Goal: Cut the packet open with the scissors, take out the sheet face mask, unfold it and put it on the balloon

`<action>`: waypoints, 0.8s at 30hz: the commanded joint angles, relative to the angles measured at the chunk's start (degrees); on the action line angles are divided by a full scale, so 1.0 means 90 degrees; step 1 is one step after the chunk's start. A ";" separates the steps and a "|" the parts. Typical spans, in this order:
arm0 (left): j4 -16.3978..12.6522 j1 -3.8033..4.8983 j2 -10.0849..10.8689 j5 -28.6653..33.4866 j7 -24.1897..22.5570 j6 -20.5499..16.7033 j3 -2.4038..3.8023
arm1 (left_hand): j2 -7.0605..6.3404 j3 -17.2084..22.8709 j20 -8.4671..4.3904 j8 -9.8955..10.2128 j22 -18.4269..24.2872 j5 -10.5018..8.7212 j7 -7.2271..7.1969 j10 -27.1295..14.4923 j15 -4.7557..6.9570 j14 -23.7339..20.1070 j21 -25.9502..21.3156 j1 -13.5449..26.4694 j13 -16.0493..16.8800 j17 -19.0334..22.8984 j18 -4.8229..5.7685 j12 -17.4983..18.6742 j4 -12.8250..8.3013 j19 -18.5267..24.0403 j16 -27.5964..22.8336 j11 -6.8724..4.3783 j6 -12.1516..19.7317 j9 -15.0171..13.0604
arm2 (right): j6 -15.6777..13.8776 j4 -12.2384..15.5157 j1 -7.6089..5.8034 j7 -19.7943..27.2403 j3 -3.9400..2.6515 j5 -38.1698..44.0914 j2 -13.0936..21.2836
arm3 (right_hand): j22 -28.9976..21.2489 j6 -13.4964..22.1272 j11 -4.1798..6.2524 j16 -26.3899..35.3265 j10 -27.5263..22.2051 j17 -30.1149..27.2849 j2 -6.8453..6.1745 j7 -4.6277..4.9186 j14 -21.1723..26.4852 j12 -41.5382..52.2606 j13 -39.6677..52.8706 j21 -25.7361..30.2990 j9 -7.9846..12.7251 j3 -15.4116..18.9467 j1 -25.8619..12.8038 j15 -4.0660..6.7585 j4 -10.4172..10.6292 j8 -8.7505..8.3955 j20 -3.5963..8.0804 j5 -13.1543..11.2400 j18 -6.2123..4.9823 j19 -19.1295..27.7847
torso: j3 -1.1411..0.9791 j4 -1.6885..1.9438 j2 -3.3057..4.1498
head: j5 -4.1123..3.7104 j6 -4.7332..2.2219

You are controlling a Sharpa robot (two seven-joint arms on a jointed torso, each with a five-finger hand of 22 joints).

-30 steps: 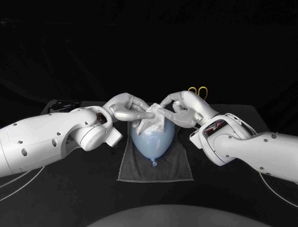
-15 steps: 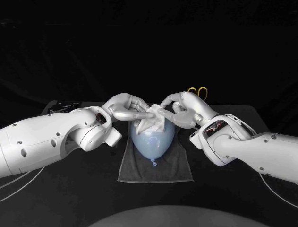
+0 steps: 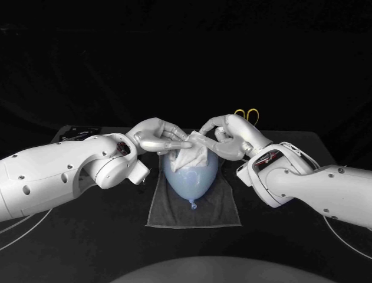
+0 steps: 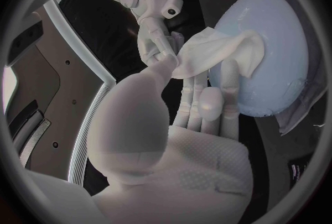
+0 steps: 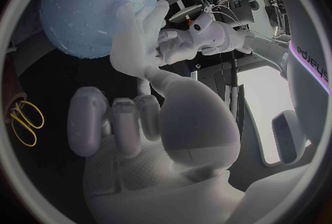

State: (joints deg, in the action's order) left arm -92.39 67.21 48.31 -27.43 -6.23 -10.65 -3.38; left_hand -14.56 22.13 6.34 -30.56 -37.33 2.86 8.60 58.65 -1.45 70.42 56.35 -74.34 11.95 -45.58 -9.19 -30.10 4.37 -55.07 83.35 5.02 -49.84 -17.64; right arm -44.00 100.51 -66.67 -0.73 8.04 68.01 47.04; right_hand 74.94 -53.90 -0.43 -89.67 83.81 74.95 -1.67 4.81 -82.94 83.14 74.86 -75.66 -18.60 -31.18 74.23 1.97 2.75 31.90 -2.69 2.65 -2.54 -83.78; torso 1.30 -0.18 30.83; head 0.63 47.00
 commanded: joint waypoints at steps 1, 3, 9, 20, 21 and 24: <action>0.0009 0.0004 0.0000 0.0268 -0.0028 0.0508 0.0007 | 0.0122 -0.0088 0.0060 0.0071 0.0016 -0.0016 -0.0007 -0.0016 -0.0002 -0.0037 -0.0034 0.0273 -0.0036 -0.0003 -0.0133 0.0047 0.0274 0.0029 -0.0006 0.0001 0.0010 0.0057 | -0.0008 0.0006 0.0000 0.0043 -0.0004 0.0036 -0.0004 | 0.1261 0.0013 0.0007 -0.0036 0.0168 0.1672 0.0022 -0.0005 -0.0785 0.0026 0.0993 -0.0056 0.0002 -0.0078 0.0060 0.0148 -0.0036 0.0027 -0.0005 0.0015 -0.0025 -0.0171 | -0.0002 -0.0004 0.0001 | 0.0007 0.0005; 0.0015 0.0004 0.0002 0.0329 -0.0051 0.0534 0.0007 | 0.0237 -0.0071 0.0066 0.0113 0.0019 -0.0015 -0.0009 -0.0017 0.0000 -0.0030 -0.0039 0.0266 -0.0055 -0.0011 -0.0140 0.0071 0.0346 0.0024 0.0004 -0.0001 0.0014 0.0086 | -0.0016 0.0009 0.0000 0.0049 -0.0004 0.0037 -0.0006 | 0.1261 0.0013 0.0007 -0.0036 0.0168 0.1672 0.0022 -0.0005 -0.0785 0.0026 0.0993 -0.0056 0.0002 -0.0078 0.0060 0.0148 -0.0036 0.0027 -0.0005 0.0015 -0.0025 -0.0171 | -0.0005 -0.0006 0.0000 | 0.0008 -0.0010; 0.0016 0.0004 -0.0018 0.0433 -0.0182 0.0485 0.0007 | 0.0788 0.0582 0.0003 0.0118 0.0000 -0.0003 -0.0123 0.0145 0.0123 0.0043 -0.0002 -0.0675 -0.0122 -0.0106 -0.0163 0.0120 -0.0043 -0.0023 0.0043 -0.0129 -0.0206 0.0128 | -0.0016 0.0017 0.0000 0.0065 -0.0004 0.0038 -0.0011 | 0.1263 0.0013 0.0006 -0.0036 0.0172 0.1672 0.0026 -0.0004 -0.0785 0.0030 0.0998 -0.0064 0.0001 -0.0087 0.0058 0.0147 -0.0037 0.0031 -0.0006 0.0014 -0.0024 -0.0173 | -0.0005 -0.0007 0.0000 | 0.0006 -0.0006; 0.0019 0.0005 0.0002 0.0287 -0.0236 0.0551 0.0007 | 0.0601 0.0838 -0.0063 0.0175 -0.0107 -0.0021 -0.0125 0.0349 0.0125 0.0190 0.0152 -0.0431 -0.0252 -0.0216 -0.0136 0.0287 -0.0170 -0.0048 0.0079 -0.0130 -0.0257 0.0154 | -0.0480 0.0078 0.0000 0.0457 -0.0004 -0.0073 0.0016 | 0.1281 0.0008 0.0005 -0.0036 0.0189 0.1672 0.0030 -0.0004 -0.0785 0.0051 0.1018 -0.0133 -0.0004 -0.0133 0.0063 0.0143 -0.0063 0.0052 -0.0009 0.0015 -0.0010 -0.0198 | -0.0006 -0.0004 -0.0010 | -0.0011 -0.0038; 0.0007 0.0005 0.0016 0.0210 -0.0235 0.0590 0.0008 | 0.0436 0.0740 -0.0049 0.0257 -0.0100 -0.0017 -0.0106 0.0321 0.0104 0.0168 0.0138 -0.0282 -0.0279 -0.0166 -0.0132 0.0339 -0.0122 -0.0035 0.0069 -0.0103 -0.0182 0.0193 | -0.0558 0.0090 0.0000 0.0523 -0.0005 -0.0105 0.0023 | 0.1284 0.0007 0.0004 -0.0036 0.0189 0.1672 0.0030 -0.0004 -0.0785 0.0049 0.1016 -0.0143 -0.0006 -0.0149 0.0064 0.0142 -0.0072 0.0059 -0.0010 0.0015 -0.0008 -0.0202 | -0.0004 -0.0003 -0.0011 | -0.0013 -0.0043; -0.0033 0.0005 0.0063 0.0025 -0.0232 0.0695 0.0010 | 0.0152 0.0544 -0.0008 0.0399 -0.0078 -0.0014 -0.0071 0.0234 0.0057 0.0123 0.0094 -0.0016 -0.0350 -0.0077 -0.0130 0.0481 -0.0017 -0.0008 0.0049 -0.0049 -0.0116 0.0262 | -0.0713 0.0124 -0.0003 0.0652 -0.0012 -0.0201 0.0050 | 0.1290 0.0007 0.0004 -0.0036 0.0188 0.1672 0.0030 -0.0004 -0.0785 0.0048 0.1015 -0.0164 -0.0007 -0.0152 0.0063 0.0142 -0.0073 0.0061 -0.0010 0.0015 -0.0004 -0.0209 | -0.0001 -0.0002 -0.0018 | -0.0013 -0.0050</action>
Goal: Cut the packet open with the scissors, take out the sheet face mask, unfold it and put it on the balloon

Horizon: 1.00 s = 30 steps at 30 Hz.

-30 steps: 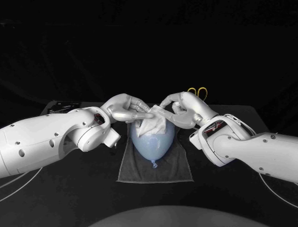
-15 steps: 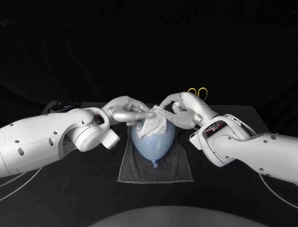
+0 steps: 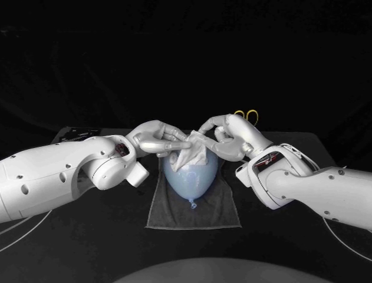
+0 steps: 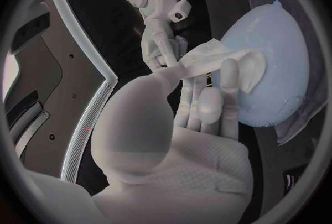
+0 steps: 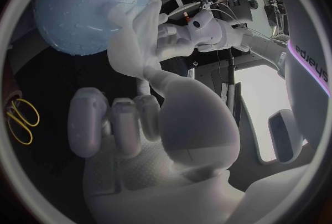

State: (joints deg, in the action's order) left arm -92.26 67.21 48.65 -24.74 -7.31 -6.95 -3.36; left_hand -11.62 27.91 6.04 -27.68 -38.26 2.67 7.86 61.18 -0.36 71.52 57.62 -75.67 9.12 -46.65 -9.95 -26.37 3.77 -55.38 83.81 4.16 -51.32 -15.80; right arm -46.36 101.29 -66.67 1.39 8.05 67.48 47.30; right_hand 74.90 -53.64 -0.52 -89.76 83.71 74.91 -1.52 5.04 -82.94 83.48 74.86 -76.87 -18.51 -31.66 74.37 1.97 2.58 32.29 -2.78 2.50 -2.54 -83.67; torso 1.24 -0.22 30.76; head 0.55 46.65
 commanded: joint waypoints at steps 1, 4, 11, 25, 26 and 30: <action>-0.0065 0.0005 0.0046 -0.0347 -0.0112 0.0319 0.0009 | -0.0242 -0.0159 0.0035 0.0114 0.0031 0.0006 0.0025 -0.0074 -0.0076 0.0002 -0.0059 0.0202 -0.0055 0.0043 -0.0047 0.0104 0.0082 0.0030 -0.0002 0.0062 0.0064 0.0073 | -0.0492 0.0048 -0.0010 0.0450 -0.0018 -0.0195 0.0031 | 0.1294 -0.0021 0.0015 -0.0027 0.0198 0.1676 0.0014 -0.0029 -0.0785 0.0009 0.1014 -0.0029 -0.0017 -0.0100 0.0047 0.0142 -0.0054 0.0017 0.0000 0.0032 -0.0004 -0.0220 | 0.0007 0.0005 -0.0016 | -0.0007 -0.0010; -0.0103 0.0007 0.0103 -0.0534 -0.0098 0.0400 0.0018 | -0.0362 -0.0304 0.0061 0.0211 0.0049 0.0007 0.0045 -0.0120 -0.0096 0.0073 -0.0088 0.0324 -0.0101 -0.0074 -0.0052 0.0198 0.0155 0.0032 0.0031 0.0081 0.0103 0.0117 | -0.0554 0.0065 -0.0037 0.0506 -0.0033 -0.0342 0.0052 | 0.1298 -0.0022 0.0015 -0.0027 0.0203 0.1676 0.0013 -0.0029 -0.0785 0.0015 0.1020 -0.0043 -0.0017 -0.0102 0.0046 0.0142 -0.0055 0.0018 0.0000 0.0032 -0.0002 -0.0225 | 0.0012 0.0013 -0.0024 | -0.0012 -0.0031; -0.0083 0.0011 0.0153 -0.0866 -0.0024 0.0529 0.0042 | -0.0371 -0.0567 0.0064 0.0369 -0.0253 0.0007 0.0053 -0.0121 -0.0092 0.0499 0.0154 0.0303 -0.0201 -0.0721 -0.0007 0.0402 0.0256 -0.0357 0.0189 0.0091 0.0060 0.0180 | -0.0584 0.0064 -0.0161 0.0550 -0.0057 -0.0682 0.0077 | 0.1299 -0.0022 0.0015 -0.0027 0.0201 0.1676 0.0013 -0.0029 -0.0785 0.0012 0.1017 -0.0046 -0.0017 -0.0103 0.0045 0.0142 -0.0055 0.0019 0.0000 0.0032 -0.0001 -0.0226 | 0.0028 0.0020 -0.0052 | -0.0013 -0.0081; 0.0120 0.0013 -0.0060 -0.1255 0.0091 0.0149 0.0048 | -0.0067 -0.0378 0.0024 0.0467 -0.0880 0.0009 0.0007 0.0009 -0.0058 0.0854 0.0623 -0.0269 -0.0300 -0.1256 0.0112 0.0578 0.0092 -0.0935 0.0285 0.0066 -0.0134 0.0216 | -0.0521 0.0092 -0.0307 0.0531 -0.0071 -0.0874 0.0057 | 0.1303 -0.0023 0.0014 -0.0027 0.0211 0.1676 0.0013 -0.0028 -0.0785 0.0025 0.1030 -0.0062 -0.0019 -0.0109 0.0042 0.0142 -0.0058 0.0023 -0.0001 0.0031 0.0002 -0.0232 | 0.0053 0.0021 -0.0097 | -0.0024 -0.0141; 0.0130 0.0013 -0.0079 -0.1271 0.0096 0.0092 0.0048 | -0.0068 -0.0376 0.0023 0.0470 -0.0888 0.0009 0.0007 0.0016 -0.0057 0.0855 0.0630 -0.0271 -0.0300 -0.1249 0.0113 0.0577 0.0091 -0.0942 0.0285 0.0064 -0.0135 0.0217 | -0.0520 0.0100 -0.0311 0.0532 -0.0072 -0.0876 0.0055 | 0.1303 -0.0023 0.0014 -0.0027 0.0211 0.1676 0.0013 -0.0028 -0.0785 0.0025 0.1030 -0.0062 -0.0019 -0.0109 0.0042 0.0142 -0.0058 0.0023 -0.0001 0.0031 0.0002 -0.0232 | 0.0052 0.0018 -0.0094 | -0.0021 -0.0145; 0.0169 0.0013 -0.0149 -0.1333 0.0107 -0.0165 0.0048 | -0.0184 -0.0479 0.0014 0.0497 -0.0933 0.0007 0.0028 0.0111 -0.0052 0.0882 0.0670 -0.0141 -0.0283 -0.1264 0.0124 0.0532 0.0144 -0.0993 0.0285 0.0063 -0.0144 0.0226 | -0.0521 0.0128 -0.0325 0.0536 -0.0075 -0.0879 0.0052 | 0.1304 -0.0024 0.0014 -0.0027 0.0212 0.1676 0.0009 -0.0028 -0.0785 0.0025 0.1030 -0.0065 -0.0020 -0.0114 0.0040 0.0142 -0.0062 0.0027 -0.0001 0.0031 0.0003 -0.0233 | 0.0046 0.0016 -0.0091 | -0.0017 -0.0146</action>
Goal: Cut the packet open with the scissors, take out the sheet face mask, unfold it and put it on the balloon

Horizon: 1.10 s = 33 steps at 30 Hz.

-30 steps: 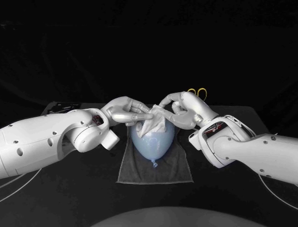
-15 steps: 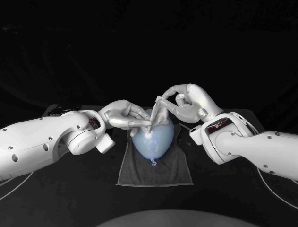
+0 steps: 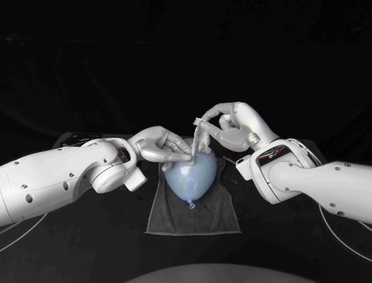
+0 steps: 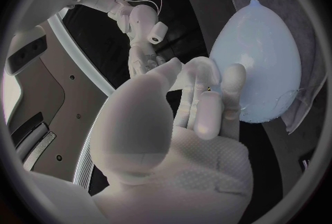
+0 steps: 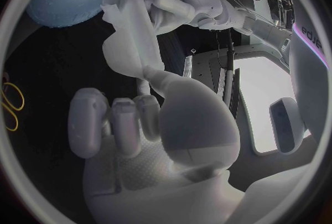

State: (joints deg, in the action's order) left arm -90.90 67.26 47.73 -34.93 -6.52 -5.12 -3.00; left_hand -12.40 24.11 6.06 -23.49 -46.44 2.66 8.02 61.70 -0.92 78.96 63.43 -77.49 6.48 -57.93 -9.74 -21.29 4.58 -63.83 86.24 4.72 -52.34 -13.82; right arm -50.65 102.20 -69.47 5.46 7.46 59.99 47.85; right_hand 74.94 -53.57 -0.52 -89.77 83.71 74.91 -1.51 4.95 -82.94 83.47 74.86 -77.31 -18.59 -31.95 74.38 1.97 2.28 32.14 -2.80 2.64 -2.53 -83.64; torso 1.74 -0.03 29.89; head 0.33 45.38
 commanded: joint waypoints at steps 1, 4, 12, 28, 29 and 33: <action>0.0030 0.0008 -0.0069 -0.0214 0.0019 -0.0455 0.0008 | -0.0153 -0.0114 0.0011 0.0047 -0.0022 0.0007 0.0019 0.0043 0.0007 0.0060 0.0026 0.0114 0.0014 -0.0008 0.0102 -0.0035 0.0076 -0.0059 0.0013 0.0007 -0.0014 0.0013 | -0.0045 0.0035 -0.0018 0.0086 -0.0010 -0.0047 -0.0011 | 0.1299 -0.0032 0.0014 -0.0026 0.0212 0.1677 0.0009 -0.0018 -0.0785 0.0027 0.1030 -0.0016 -0.0011 -0.0082 0.0040 0.0142 -0.0029 0.0043 0.0001 0.0016 0.0002 -0.0237 | -0.0011 -0.0006 0.0006 | 0.0004 -0.0017; 0.0053 0.0008 -0.0118 -0.0249 0.0014 -0.0664 0.0008 | -0.0277 -0.0279 0.0021 0.0097 0.0023 0.0005 0.0058 -0.0093 -0.0016 0.0030 -0.0002 0.0216 0.0017 0.0082 0.0099 -0.0020 0.0124 -0.0038 -0.0006 0.0039 0.0088 0.0029 | -0.0048 0.0053 -0.0030 0.0092 -0.0013 -0.0048 -0.0016 | 0.1302 -0.0033 0.0014 -0.0026 0.0214 0.1677 0.0008 -0.0018 -0.0785 0.0028 0.1031 -0.0025 -0.0011 -0.0087 0.0040 0.0141 -0.0033 0.0046 0.0001 0.0016 0.0004 -0.0240 | -0.0011 -0.0010 0.0004 | -0.0002 -0.0035; 0.0042 0.0006 -0.0225 -0.0538 0.0045 -0.0939 0.0008 | 0.0102 -0.2075 0.0314 -0.0060 0.0545 0.0026 0.0394 -0.1433 -0.0306 -0.0432 -0.0386 -0.0236 0.0210 0.0824 0.0021 -0.0381 0.0341 0.0388 -0.0101 0.0319 0.0914 -0.0052 | -0.0034 0.0075 -0.0095 0.0083 -0.0020 -0.0054 -0.0029 | 0.1301 -0.0033 0.0015 -0.0026 0.0213 0.1677 0.0007 -0.0019 -0.0785 0.0026 0.1029 -0.0024 -0.0012 -0.0098 0.0041 0.0141 -0.0041 0.0051 0.0001 0.0016 0.0003 -0.0240 | -0.0010 -0.0001 -0.0008 | -0.0025 -0.0095; 0.0087 0.0002 -0.0428 -0.0926 0.0212 -0.1441 0.0009 | 0.0369 -0.3566 0.0359 -0.1567 0.0685 0.0007 0.0414 -0.2422 -0.0358 -0.0775 -0.0388 -0.1204 0.1054 0.1347 -0.0035 -0.2327 0.1339 0.0577 0.0021 0.0389 0.1668 -0.0618 | 0.0045 -0.0043 -0.0312 -0.0009 -0.0022 0.0021 -0.0142 | 0.1305 -0.0031 0.0015 -0.0026 0.0218 0.1677 0.0000 -0.0019 -0.0785 0.0030 0.1034 -0.0039 -0.0015 -0.0140 0.0047 0.0142 -0.0076 0.0066 0.0000 0.0016 0.0005 -0.0246 | 0.0004 -0.0006 -0.0051 | -0.0059 -0.0206; 0.0108 0.0002 -0.0441 -0.0902 0.0225 -0.1507 0.0009 | 0.0424 -0.3588 0.0334 -0.1746 0.0669 0.0005 0.0381 -0.2456 -0.0326 -0.0754 -0.0367 -0.1209 0.1168 0.1340 -0.0030 -0.2574 0.1334 0.0560 0.0031 0.0360 0.1699 -0.0680 | 0.0050 -0.0044 -0.0327 -0.0015 -0.0022 0.0028 -0.0145 | 0.1305 -0.0031 0.0015 -0.0026 0.0218 0.1677 0.0000 -0.0019 -0.0785 0.0030 0.1034 -0.0039 -0.0015 -0.0140 0.0047 0.0142 -0.0076 0.0066 0.0000 0.0016 0.0005 -0.0246 | 0.0003 -0.0010 -0.0050 | -0.0053 -0.0225; 0.0157 0.0001 -0.0480 -0.0838 0.0253 -0.1666 0.0009 | 0.0526 -0.3631 0.0301 -0.1982 0.0593 0.0008 0.0350 -0.2518 -0.0296 -0.0691 -0.0301 -0.1240 0.1324 0.1267 -0.0016 -0.2940 0.1326 0.0493 0.0052 0.0324 0.1775 -0.0744 | 0.0063 -0.0033 -0.0358 -0.0024 -0.0022 0.0039 -0.0155 | 0.1305 -0.0031 0.0015 -0.0026 0.0218 0.1677 0.0000 -0.0019 -0.0785 0.0030 0.1034 -0.0039 -0.0015 -0.0140 0.0047 0.0142 -0.0076 0.0066 0.0000 0.0016 0.0005 -0.0246 | 0.0004 -0.0008 -0.0055 | -0.0045 -0.0269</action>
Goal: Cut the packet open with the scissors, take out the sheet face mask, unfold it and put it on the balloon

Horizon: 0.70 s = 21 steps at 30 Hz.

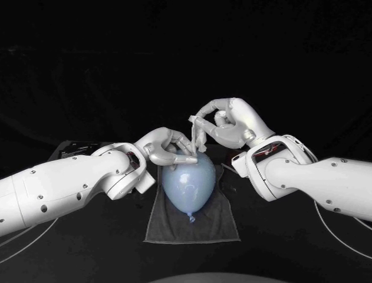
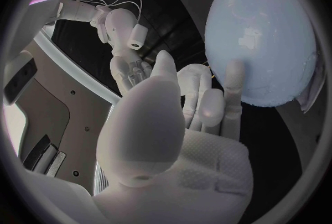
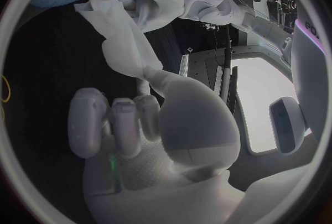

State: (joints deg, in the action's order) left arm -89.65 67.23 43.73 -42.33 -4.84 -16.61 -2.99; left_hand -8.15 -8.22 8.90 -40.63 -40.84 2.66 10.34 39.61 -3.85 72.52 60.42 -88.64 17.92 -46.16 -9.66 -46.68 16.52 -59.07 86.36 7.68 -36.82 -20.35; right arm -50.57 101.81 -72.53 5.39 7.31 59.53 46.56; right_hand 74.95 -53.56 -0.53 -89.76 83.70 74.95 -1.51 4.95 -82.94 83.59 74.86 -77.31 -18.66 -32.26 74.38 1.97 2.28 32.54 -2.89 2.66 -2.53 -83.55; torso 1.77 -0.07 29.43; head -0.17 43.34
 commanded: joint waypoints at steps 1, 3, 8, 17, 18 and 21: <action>0.0031 0.0004 -0.0047 -0.0003 0.0075 -0.0429 0.0009 | 0.0077 -0.0068 -0.0028 -0.0153 -0.0075 0.0006 0.0085 -0.0077 0.0038 0.0066 0.0070 -0.0012 0.0110 -0.0108 -0.0018 -0.0260 -0.0005 -0.0072 0.0052 -0.0025 0.0081 -0.0033 | 0.0058 0.0016 -0.0025 -0.0017 -0.0006 0.0092 -0.0014 | 0.1306 -0.0032 0.0016 -0.0027 0.0224 0.1673 -0.0003 -0.0018 -0.0785 0.0023 0.1040 -0.0045 -0.0008 -0.0113 0.0048 0.0142 -0.0083 0.0025 0.0010 0.0014 0.0007 -0.0258 | -0.0001 -0.0004 0.0001 | 0.0011 -0.0058; 0.0055 0.0003 -0.0067 0.0011 0.0096 -0.0501 0.0010 | 0.0125 -0.0114 -0.0050 -0.0319 -0.0119 0.0007 0.0049 -0.0086 0.0070 0.0124 0.0111 -0.0037 0.0212 -0.0205 -0.0009 -0.0510 -0.0009 -0.0109 0.0074 -0.0054 0.0077 -0.0074 | 0.0067 0.0022 -0.0038 -0.0020 -0.0006 0.0095 -0.0022 | 0.1307 -0.0033 0.0016 -0.0027 0.0226 0.1673 -0.0004 -0.0018 -0.0785 0.0025 0.1042 -0.0049 -0.0009 -0.0121 0.0049 0.0142 -0.0090 0.0028 0.0010 0.0014 0.0007 -0.0260 | -0.0002 -0.0003 0.0000 | 0.0008 -0.0111; 0.0135 0.0002 -0.0124 -0.0112 0.0124 -0.0653 0.0011 | 0.0156 -0.0191 -0.0084 -0.0608 -0.0198 0.0007 0.0014 -0.0202 0.0102 0.0242 0.0180 -0.0106 0.0397 -0.0468 0.0009 -0.0956 -0.0011 -0.0163 0.0132 -0.0090 0.0144 -0.0146 | 0.0095 0.0000 -0.0077 -0.0036 -0.0006 0.0102 -0.0053 | 0.1307 -0.0033 0.0016 -0.0027 0.0230 0.1673 -0.0006 -0.0017 -0.0785 0.0029 0.1046 -0.0049 -0.0010 -0.0138 0.0049 0.0142 -0.0102 0.0034 0.0010 0.0015 0.0007 -0.0260 | 0.0000 -0.0001 -0.0019 | 0.0007 -0.0166; 0.0224 0.0000 -0.0244 -0.0348 0.0113 -0.0810 0.0012 | 0.0064 -0.0256 -0.0061 -0.0803 -0.0147 0.0008 0.0064 -0.0513 0.0068 0.0195 0.0160 -0.0038 0.0526 -0.0432 0.0004 -0.1283 0.0010 -0.0106 0.0156 -0.0047 0.0425 -0.0176 | 0.0193 -0.0134 -0.0125 -0.0142 -0.0006 0.0143 -0.0170 | 0.1308 -0.0032 0.0016 -0.0027 0.0233 0.1673 -0.0011 -0.0016 -0.0785 0.0031 0.1049 -0.0052 -0.0011 -0.0171 0.0051 0.0141 -0.0128 0.0044 0.0009 0.0015 0.0007 -0.0262 | 0.0014 0.0008 -0.0068 | 0.0032 -0.0199; 0.0230 0.0000 -0.0257 -0.0356 0.0114 -0.0827 0.0013 | 0.0073 -0.0250 -0.0058 -0.0823 -0.0164 0.0008 0.0065 -0.0521 0.0066 0.0197 0.0172 -0.0035 0.0533 -0.0440 0.0007 -0.1307 0.0010 -0.0116 0.0159 -0.0045 0.0428 -0.0180 | 0.0204 -0.0155 -0.0127 -0.0154 -0.0006 0.0148 -0.0191 | 0.1308 -0.0032 0.0016 -0.0027 0.0233 0.1673 -0.0011 -0.0016 -0.0785 0.0031 0.1049 -0.0052 -0.0011 -0.0171 0.0051 0.0141 -0.0128 0.0044 0.0009 0.0015 0.0007 -0.0262 | 0.0014 0.0008 -0.0070 | 0.0035 -0.0195; 0.0244 -0.0001 -0.0279 -0.0345 0.0105 -0.0877 0.0013 | 0.0165 -0.0203 -0.0055 -0.0926 -0.0203 0.0007 0.0050 -0.0516 0.0070 0.0225 0.0203 -0.0072 0.0564 -0.0506 0.0010 -0.1413 -0.0006 -0.0141 0.0174 -0.0056 0.0394 -0.0203 | 0.0227 -0.0198 -0.0132 -0.0177 -0.0006 0.0164 -0.0234 | 0.1308 -0.0032 0.0015 -0.0027 0.0234 0.1673 -0.0013 -0.0015 -0.0785 0.0032 0.1050 -0.0051 -0.0012 -0.0182 0.0051 0.0141 -0.0136 0.0046 0.0009 0.0015 0.0007 -0.0261 | 0.0011 0.0006 -0.0065 | 0.0061 -0.0195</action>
State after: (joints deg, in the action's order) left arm -87.46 67.21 41.38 -44.55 -3.74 -22.77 -2.96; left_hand -6.96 -10.19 8.10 -48.82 -42.48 2.66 9.83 35.12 -2.85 74.35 62.02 -89.39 22.92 -50.39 -9.62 -59.25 16.60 -60.31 87.69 7.29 -33.24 -22.15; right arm -49.62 100.14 -73.67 4.43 7.32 59.92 44.55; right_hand 74.90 -53.56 -0.40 -89.80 83.83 74.92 -1.53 4.94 -82.94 83.58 74.86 -77.53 -18.68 -32.26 74.36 1.96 2.28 32.74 -2.76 2.51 -2.53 -83.68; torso 1.88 -0.03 28.89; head 0.21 41.57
